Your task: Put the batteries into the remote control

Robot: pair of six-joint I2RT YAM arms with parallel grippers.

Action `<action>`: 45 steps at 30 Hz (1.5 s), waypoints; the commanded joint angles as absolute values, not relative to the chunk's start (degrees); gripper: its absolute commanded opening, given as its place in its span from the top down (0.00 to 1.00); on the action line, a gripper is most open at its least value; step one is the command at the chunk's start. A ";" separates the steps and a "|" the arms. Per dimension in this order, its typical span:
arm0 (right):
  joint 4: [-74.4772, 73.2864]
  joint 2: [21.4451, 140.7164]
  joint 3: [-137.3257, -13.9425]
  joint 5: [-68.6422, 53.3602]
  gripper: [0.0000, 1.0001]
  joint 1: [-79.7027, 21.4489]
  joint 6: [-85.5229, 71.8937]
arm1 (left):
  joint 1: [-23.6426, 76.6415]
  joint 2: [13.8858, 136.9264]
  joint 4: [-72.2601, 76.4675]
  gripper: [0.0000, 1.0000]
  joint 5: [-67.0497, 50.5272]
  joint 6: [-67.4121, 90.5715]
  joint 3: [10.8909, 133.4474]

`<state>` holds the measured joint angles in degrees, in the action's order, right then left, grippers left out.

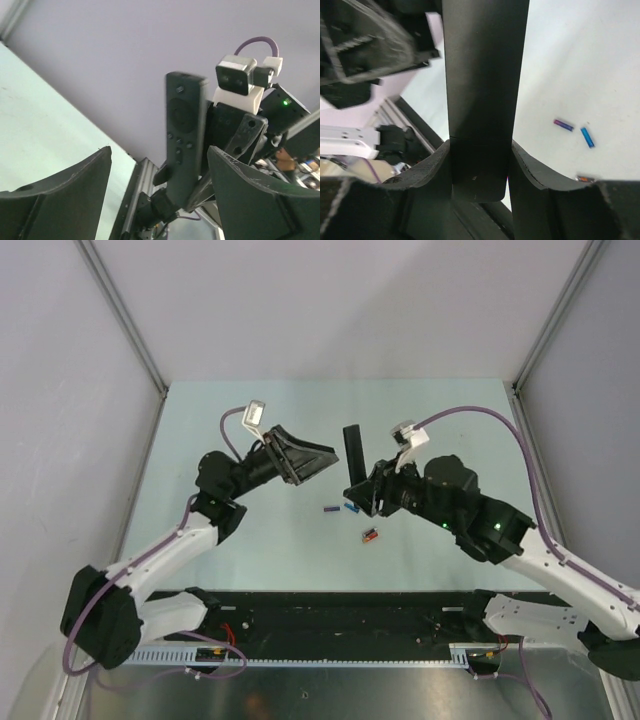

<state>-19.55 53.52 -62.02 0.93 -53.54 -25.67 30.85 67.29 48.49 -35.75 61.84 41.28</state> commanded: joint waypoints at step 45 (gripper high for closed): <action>-29.43 57.75 -66.53 14.50 0.00 -63.37 -25.66 | 40.79 65.65 21.62 1.00 -15.03 47.55 44.74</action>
